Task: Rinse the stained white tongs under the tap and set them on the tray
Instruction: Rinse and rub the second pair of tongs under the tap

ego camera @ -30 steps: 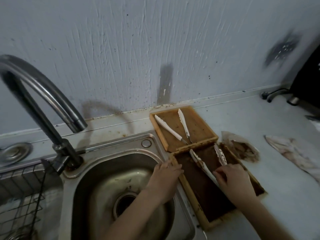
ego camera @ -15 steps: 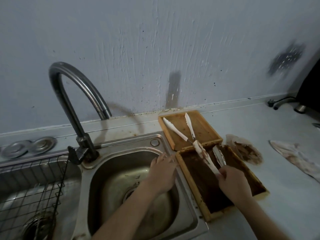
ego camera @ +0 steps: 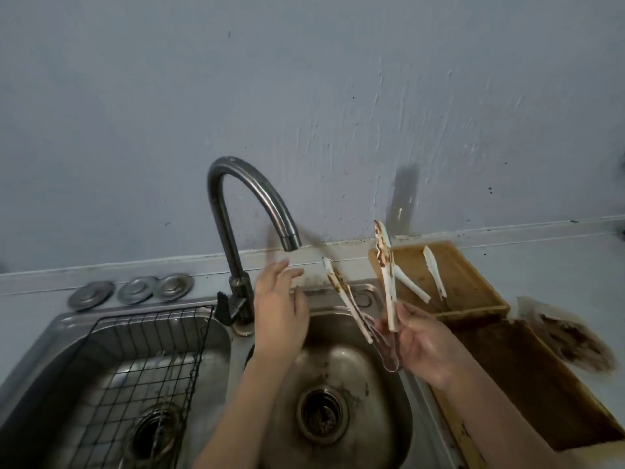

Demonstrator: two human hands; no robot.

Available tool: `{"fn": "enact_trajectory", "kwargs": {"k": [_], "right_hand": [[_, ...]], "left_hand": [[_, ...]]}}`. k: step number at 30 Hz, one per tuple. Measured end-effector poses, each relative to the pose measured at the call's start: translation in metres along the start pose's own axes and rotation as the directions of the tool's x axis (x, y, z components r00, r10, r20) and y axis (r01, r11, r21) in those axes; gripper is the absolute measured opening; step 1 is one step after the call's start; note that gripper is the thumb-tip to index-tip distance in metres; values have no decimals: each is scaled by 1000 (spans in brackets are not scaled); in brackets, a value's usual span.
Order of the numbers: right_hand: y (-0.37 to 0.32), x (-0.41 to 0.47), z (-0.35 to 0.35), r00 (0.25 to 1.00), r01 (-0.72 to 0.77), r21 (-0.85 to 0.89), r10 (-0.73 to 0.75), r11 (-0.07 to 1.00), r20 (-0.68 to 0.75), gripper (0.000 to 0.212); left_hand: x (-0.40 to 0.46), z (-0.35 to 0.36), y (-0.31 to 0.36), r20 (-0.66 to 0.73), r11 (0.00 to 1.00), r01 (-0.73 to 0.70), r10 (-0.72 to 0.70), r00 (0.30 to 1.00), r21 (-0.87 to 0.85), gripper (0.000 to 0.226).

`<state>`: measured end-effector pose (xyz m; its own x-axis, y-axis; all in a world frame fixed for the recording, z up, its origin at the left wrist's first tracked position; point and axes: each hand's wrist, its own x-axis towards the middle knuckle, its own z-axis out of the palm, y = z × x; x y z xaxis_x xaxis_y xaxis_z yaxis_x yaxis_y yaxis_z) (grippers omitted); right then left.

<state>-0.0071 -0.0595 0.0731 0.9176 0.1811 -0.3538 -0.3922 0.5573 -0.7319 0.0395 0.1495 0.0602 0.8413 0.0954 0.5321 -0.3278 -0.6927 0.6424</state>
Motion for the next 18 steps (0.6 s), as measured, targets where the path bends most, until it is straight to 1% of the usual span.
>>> {"fn": "enact_trajectory", "kwargs": {"k": [2,3,5,7,9,12,13,16,18], "right_hand": [[19,15,12,998,-60,62,59,996,24,15],[27,22,16,996,-80,95,77,992,41,15],[41,35,24,993,-106,158,96,982,70,15],[53,50,30,989,-135,235,115,963,96,23],[60,62,34,986,-157,290,132,944,101,33],[66,72,40,985,-167,300,150,939,80,31],[67,75,42,985,-169,311,156,935,69,29],[70,82,45,984,-171,361,179,917,14,28],[71,83,44,982,-171,382,188,908,-8,29]], "left_hand": [[-1,-14,-19,-164,999,25,-30,986,-28,35],[-2,-19,-27,-213,998,53,-61,975,-43,38],[-3,-27,-45,-253,989,138,-148,956,-57,44],[-4,-31,-64,-242,971,234,-239,940,-48,51],[-3,-31,-80,-160,947,319,-322,933,-44,53],[-1,-28,-95,-37,890,445,-450,892,-98,43],[1,-27,-98,-27,876,468,-474,880,-117,36],[7,-23,-105,-59,877,463,-473,879,-127,10],[10,-21,-109,-86,886,445,-457,885,-126,9]]}}
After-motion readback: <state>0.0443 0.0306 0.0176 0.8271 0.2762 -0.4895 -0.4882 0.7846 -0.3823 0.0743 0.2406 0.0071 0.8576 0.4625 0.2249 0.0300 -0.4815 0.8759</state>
